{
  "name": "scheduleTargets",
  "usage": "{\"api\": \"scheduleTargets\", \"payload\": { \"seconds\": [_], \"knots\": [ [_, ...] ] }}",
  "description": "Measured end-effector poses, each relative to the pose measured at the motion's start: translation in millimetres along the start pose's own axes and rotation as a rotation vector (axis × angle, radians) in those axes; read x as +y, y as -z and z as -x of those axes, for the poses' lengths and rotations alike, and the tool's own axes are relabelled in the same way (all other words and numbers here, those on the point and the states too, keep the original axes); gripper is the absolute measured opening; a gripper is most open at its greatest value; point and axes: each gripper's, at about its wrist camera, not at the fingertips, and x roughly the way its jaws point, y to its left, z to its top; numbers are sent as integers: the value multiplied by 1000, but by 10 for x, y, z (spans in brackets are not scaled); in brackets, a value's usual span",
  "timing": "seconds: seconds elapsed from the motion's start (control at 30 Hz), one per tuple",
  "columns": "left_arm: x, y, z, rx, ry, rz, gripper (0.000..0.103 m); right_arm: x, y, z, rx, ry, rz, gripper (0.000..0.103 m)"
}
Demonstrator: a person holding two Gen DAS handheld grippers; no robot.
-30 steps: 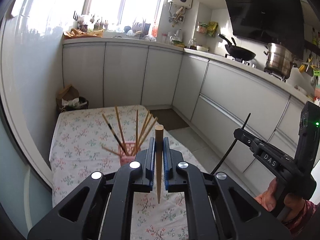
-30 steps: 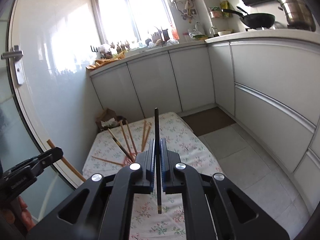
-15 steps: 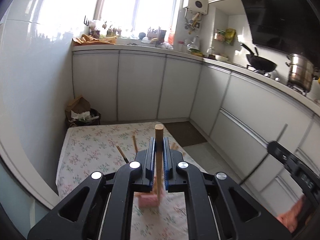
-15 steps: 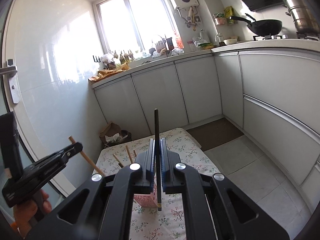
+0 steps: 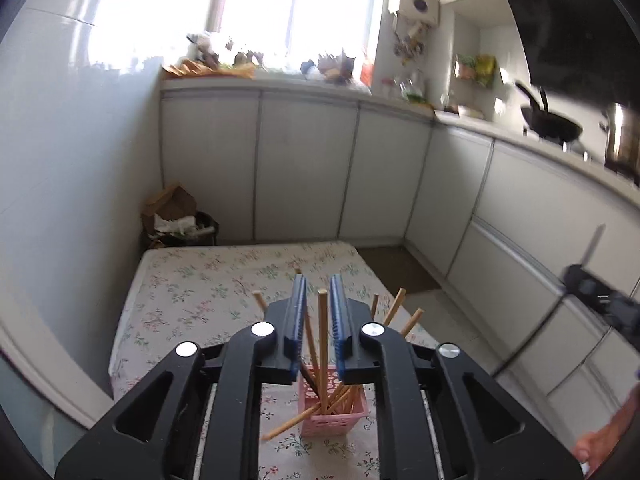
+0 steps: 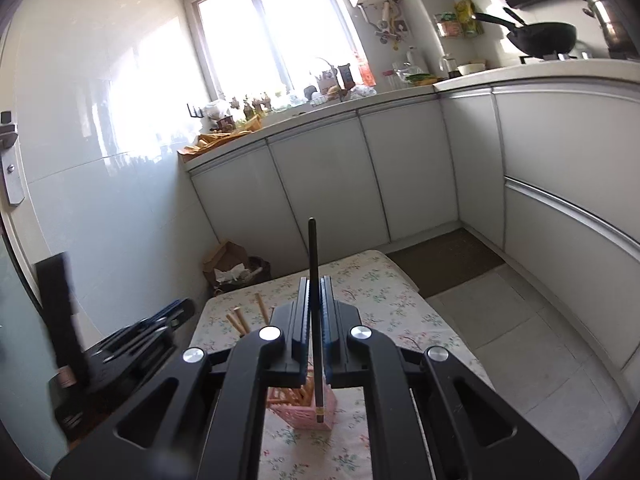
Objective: Organize utensils
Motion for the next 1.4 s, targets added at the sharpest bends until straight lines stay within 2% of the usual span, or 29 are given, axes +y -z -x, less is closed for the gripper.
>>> {"api": "scheduleTargets", "payload": {
  "seconds": [0.07,0.13,0.27,0.4,0.47,0.5,0.57,0.63,0.67,0.7,0.73,0.8,0.9,0.97,1.03,1.13,1.33,1.4],
  "knots": [
    [87,-53,245,-45,-19,25,23,96,-4,-69,-11,-11,15,5],
    [177,-91,441,-81,-31,51,38,192,29,-143,-21,-24,31,5],
    [338,-132,726,-127,-61,75,40,363,110,-403,-16,-43,50,5],
    [419,-85,797,-147,-98,102,56,477,274,-739,-23,-69,79,6],
    [471,-39,818,-139,-115,123,58,513,361,-883,-11,-59,101,14],
    [487,-25,845,-138,-122,127,60,525,381,-888,2,-57,107,24],
    [491,-19,966,-163,-155,126,67,542,348,-719,-11,-65,120,28],
    [468,-27,1101,-204,-187,129,91,555,302,-397,-67,-66,146,31],
    [438,-28,1198,-227,-194,137,96,560,281,-234,-92,-58,155,36],
    [401,-25,1263,-238,-197,140,96,554,262,-64,-110,-41,158,46],
    [348,-22,1313,-242,-202,136,96,527,255,135,-124,-28,153,52],
    [197,-8,1415,-241,-202,114,96,449,273,478,-150,20,137,75],
    [-30,49,1557,-246,-193,90,96,352,319,770,-136,94,123,84],
    [-172,110,1625,-242,-195,82,96,270,381,959,-124,163,105,93],
    [-305,170,1671,-234,-216,67,96,194,436,1122,-133,205,88,97],
    [-452,241,1720,-243,-236,42,96,93,498,1274,-131,281,73,97],
    [-622,370,1772,-165,-189,54,96,-51,571,1457,-98,384,60,97],
    [-658,416,1777,-149,-198,44,96,-82,589,1509,-88,388,50,97]
  ]
}}
